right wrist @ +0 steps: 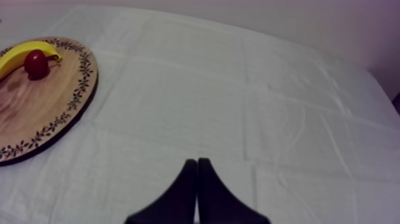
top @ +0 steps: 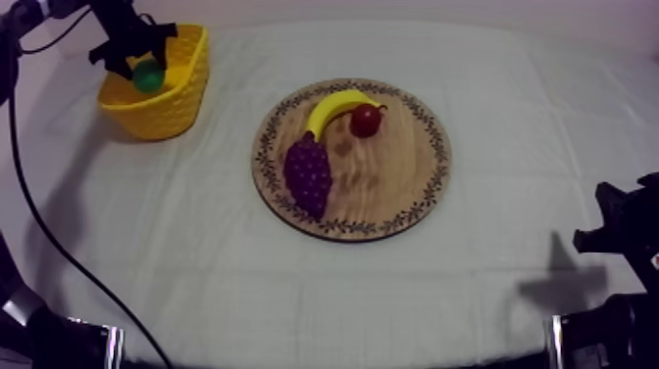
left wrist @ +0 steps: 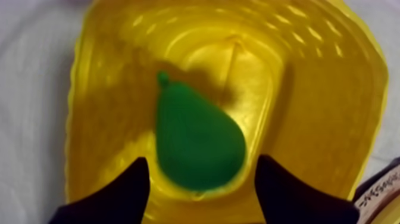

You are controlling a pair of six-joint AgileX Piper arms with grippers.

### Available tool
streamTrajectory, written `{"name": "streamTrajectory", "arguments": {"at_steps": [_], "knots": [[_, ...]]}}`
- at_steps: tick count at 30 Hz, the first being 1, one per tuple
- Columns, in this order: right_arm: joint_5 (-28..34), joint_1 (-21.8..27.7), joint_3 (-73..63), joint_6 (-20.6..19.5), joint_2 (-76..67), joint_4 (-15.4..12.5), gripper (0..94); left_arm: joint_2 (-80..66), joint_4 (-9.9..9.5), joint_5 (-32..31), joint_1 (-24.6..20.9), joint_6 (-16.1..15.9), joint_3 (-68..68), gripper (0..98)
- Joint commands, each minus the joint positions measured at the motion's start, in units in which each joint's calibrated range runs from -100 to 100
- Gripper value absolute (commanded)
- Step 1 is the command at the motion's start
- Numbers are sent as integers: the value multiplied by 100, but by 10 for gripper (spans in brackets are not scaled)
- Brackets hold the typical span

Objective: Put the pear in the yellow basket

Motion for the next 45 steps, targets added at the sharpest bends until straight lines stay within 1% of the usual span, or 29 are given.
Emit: {"name": "streamTrajectory", "arguments": {"at_steps": [1, 4, 6, 8, 13, 15, 17, 20, 23, 26, 29, 33, 37, 41, 45], "knots": [[0, -2, 3, 2, 1, -1, 3, -101, 34, -98, -8, -24, 118, 715], [0, -2, 3, 2, 1, -1, 3, -261, 84, -271, -16, -73, 349, 720], [0, -2, 3, 2, 1, -1, 3, -404, 124, -468, -16, -121, 584, 656], [0, -2, 3, 2, 1, -1, 3, -604, 160, -744, 1, -184, 892, 550], [0, -2, 3, 2, 1, -1, 3, -1457, 185, -1584, 126, -335, 1947, 168], [0, -2, 3, 2, 1, -1, 3, -1968, 181, -1952, 206, -395, 2483, 83], [0, -2, 3, 2, 1, -1, 3, -2557, 154, -2342, 306, -439, 3078, 41], [0, -2, 3, 2, 1, -1, 3, -3535, 131, -2953, 427, -468, 4063, 14], [0, -2, 3, 2, 1, -1, 3, -4594, 171, -3564, 452, -520, 5155, 5], [0, -2, 3, 2, 1, -1, 3, -5708, 193, -4133, 474, -636, 6195, 2], [0, -2, 3, 2, 1, -1, 3, -6862, 183, -4541, 500, -709, 7150, 1], [0, -2, 3, 3, 1, -1, 3, -8442, 163, -4898, 454, -693, 8374, 0], [0, -2, 3, 1, 1, -1, 3, -9811, 239, -5056, 297, -762, 9445, 0], [0, -2, 3, 2, 1, -1, 3, -10860, 343, -4900, 88, -898, 10192, 0], [0, -2, 3, 2, 1, -1, 3, -11676, 374, -4683, 23, -963, 10580, 0]]}}
